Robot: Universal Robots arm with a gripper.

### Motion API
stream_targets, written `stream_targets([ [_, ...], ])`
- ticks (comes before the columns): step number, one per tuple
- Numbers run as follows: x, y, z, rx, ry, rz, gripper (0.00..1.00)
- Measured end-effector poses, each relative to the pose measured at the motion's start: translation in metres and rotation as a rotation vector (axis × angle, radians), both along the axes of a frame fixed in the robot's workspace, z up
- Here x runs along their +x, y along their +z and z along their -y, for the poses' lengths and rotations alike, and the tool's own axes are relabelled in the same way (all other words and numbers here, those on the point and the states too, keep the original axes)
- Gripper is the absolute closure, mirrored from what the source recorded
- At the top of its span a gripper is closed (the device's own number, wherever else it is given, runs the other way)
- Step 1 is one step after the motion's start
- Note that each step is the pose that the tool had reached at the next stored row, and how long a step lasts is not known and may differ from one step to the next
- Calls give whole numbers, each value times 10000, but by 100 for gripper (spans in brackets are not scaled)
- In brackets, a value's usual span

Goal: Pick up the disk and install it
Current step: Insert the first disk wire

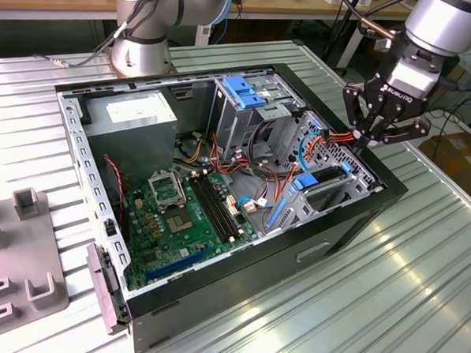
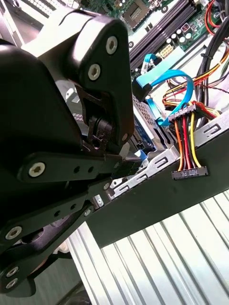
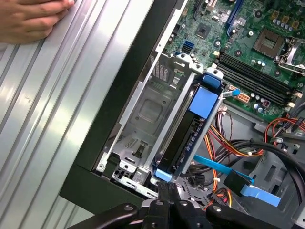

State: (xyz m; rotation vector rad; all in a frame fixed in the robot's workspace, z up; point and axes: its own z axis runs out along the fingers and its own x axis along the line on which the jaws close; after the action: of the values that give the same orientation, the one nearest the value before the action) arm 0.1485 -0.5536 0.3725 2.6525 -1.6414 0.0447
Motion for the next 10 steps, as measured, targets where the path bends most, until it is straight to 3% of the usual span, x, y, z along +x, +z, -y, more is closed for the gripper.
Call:
stream_targets([
  [6, 30, 39, -2, -4, 41, -13, 89],
  [7, 34, 40, -3, -4, 51, -14, 82],
  [10, 43, 41, -5, -19, 128, -14, 82],
])
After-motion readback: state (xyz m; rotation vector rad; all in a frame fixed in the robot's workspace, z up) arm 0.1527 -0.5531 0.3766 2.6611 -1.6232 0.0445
